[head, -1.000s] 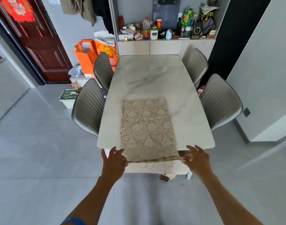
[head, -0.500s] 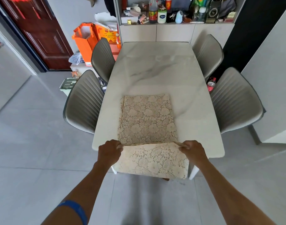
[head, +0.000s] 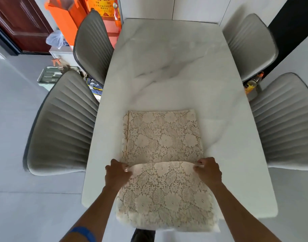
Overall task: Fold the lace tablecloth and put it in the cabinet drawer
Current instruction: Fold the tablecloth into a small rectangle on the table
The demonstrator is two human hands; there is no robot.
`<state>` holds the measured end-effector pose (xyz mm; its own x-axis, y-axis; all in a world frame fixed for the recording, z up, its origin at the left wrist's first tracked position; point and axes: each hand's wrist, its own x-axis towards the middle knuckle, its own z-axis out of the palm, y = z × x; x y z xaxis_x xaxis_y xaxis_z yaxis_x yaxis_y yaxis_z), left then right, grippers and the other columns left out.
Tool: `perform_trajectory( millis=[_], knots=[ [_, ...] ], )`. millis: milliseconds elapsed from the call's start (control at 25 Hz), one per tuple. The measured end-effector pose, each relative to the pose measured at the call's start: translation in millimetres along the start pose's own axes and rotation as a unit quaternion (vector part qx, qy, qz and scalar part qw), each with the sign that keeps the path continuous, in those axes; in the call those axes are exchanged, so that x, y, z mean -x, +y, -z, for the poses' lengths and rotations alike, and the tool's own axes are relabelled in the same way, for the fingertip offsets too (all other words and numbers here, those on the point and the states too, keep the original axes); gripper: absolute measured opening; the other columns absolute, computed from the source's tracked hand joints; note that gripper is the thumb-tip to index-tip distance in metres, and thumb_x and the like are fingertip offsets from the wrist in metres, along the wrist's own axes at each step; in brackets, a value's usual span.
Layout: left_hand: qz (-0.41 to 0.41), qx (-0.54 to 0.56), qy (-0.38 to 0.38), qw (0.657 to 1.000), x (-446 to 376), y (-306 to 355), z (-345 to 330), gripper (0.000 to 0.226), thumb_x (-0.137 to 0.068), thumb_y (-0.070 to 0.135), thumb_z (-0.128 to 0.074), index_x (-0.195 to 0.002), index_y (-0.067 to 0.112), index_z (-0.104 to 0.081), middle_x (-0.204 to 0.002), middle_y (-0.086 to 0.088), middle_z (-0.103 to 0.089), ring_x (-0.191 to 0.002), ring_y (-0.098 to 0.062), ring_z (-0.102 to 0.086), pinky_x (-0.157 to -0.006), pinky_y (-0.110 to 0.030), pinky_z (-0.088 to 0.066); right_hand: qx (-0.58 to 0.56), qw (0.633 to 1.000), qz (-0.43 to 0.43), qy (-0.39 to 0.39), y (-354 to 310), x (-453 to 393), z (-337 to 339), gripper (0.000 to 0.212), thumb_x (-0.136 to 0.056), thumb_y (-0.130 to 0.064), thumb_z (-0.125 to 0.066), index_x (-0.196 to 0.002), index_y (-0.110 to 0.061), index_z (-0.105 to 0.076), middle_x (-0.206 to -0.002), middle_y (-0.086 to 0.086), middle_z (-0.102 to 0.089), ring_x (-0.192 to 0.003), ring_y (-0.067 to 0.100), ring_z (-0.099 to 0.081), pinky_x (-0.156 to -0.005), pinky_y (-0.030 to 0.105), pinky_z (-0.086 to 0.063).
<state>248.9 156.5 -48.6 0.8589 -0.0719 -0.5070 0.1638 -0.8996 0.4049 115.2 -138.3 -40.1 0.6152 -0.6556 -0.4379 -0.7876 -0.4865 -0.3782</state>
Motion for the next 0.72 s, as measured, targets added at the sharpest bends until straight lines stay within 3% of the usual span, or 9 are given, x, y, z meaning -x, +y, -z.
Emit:
perform_trajectory(
  millis=[80, 200, 280, 360, 480, 600, 720],
  knots=[
    [0.023, 0.041, 0.016, 0.999, -17.9, 6.2, -8.0, 0.03, -0.077, 0.023, -0.072, -0.106, 0.012, -0.07, -0.111, -0.008, -0.052, -0.098, -0.027, -0.064, -0.063, -0.023, -0.053, 0.008, 0.998, -0.051, 0.023, -9.9, -18.3, -13.6, 0.02, -0.083, -0.024, -0.062, -0.1, -0.023, -0.073, -0.111, 0.012, -0.056, -0.104, 0.036, -0.057, -0.087, 0.043, -0.052],
    [0.013, 0.05, 0.011, 0.999, -37.1, 22.8, -11.3, 0.03, -0.081, 0.021, -0.067, -0.111, 0.016, -0.069, -0.105, -0.004, -0.063, -0.093, -0.024, -0.066, -0.081, -0.032, -0.053, -0.024, 0.997, -0.068, 0.024, -18.8, -42.7, -11.7, 0.022, -0.084, -0.024, -0.061, -0.102, -0.025, -0.073, -0.107, 0.012, -0.064, -0.096, 0.033, -0.063, -0.084, 0.04, -0.054],
    [-0.008, 0.047, 0.014, 0.999, -60.3, 42.6, -6.8, 0.021, -0.082, 0.022, -0.066, -0.102, 0.017, -0.07, -0.083, 0.009, -0.062, -0.08, -0.018, -0.065, -0.065, -0.024, -0.047, -0.047, 0.997, -0.049, 0.027, -30.3, -71.9, 0.0, 0.023, -0.084, -0.024, -0.059, -0.1, -0.026, -0.074, -0.102, 0.01, -0.068, -0.092, 0.029, -0.064, -0.08, 0.035, -0.053],
    [-0.022, 0.05, 0.032, 0.998, -99.3, 71.9, 0.6, 0.009, -0.082, 0.02, -0.064, -0.09, 0.015, -0.066, -0.072, 0.013, -0.056, -0.072, -0.015, -0.063, -0.055, -0.018, -0.038, -0.064, 0.996, -0.028, 0.05, -49.9, -116.7, 12.8, 0.022, -0.084, -0.021, -0.058, -0.099, -0.023, -0.075, -0.102, 0.01, -0.069, -0.092, 0.028, -0.064, -0.078, 0.032, -0.048],
    [-0.089, 0.028, 0.087, 0.992, -171.3, 131.1, 19.1, 0.01, -0.082, 0.022, -0.067, -0.083, 0.012, -0.065, -0.078, 0.003, -0.061, -0.075, -0.017, -0.059, -0.064, -0.024, -0.04, -0.062, 0.992, 0.019, 0.111, -82.3, -194.5, 39.1, 0.02, -0.084, -0.017, -0.061, -0.1, -0.013, -0.073, -0.105, 0.015, -0.067, -0.097, 0.031, -0.062, -0.081, 0.031, -0.045],
    [-0.168, 0.111, 0.186, 0.962, -220.1, 199.3, 59.5, 0.014, -0.079, 0.02, -0.075, -0.072, 0.022, -0.062, -0.079, 0.004, -0.056, -0.071, -0.01, -0.052, -0.056, -0.003, -0.034, -0.087, 0.967, 0.107, 0.215, -121.6, -251.1, 86.8, 0.015, -0.086, -0.017, -0.064, -0.096, -0.007, -0.07, -0.11, 0.016, -0.062, -0.101, 0.03, -0.057, -0.088, 0.028, -0.038],
    [-0.232, 0.175, 0.228, 0.929, -225.5, 231.9, 95.5, 0.015, -0.082, 0.028, -0.074, -0.082, 0.015, -0.066, -0.084, 0.006, -0.061, -0.072, -0.007, -0.056, -0.058, 0.002, -0.035, -0.196, 0.923, 0.185, 0.275, -147.4, -255.4, 138.1, 0.014, -0.086, -0.021, -0.066, -0.091, -0.008, -0.064, -0.093, 0.005, -0.065, -0.086, 0.014, -0.059, -0.079, 0.022, -0.043]
  ],
)
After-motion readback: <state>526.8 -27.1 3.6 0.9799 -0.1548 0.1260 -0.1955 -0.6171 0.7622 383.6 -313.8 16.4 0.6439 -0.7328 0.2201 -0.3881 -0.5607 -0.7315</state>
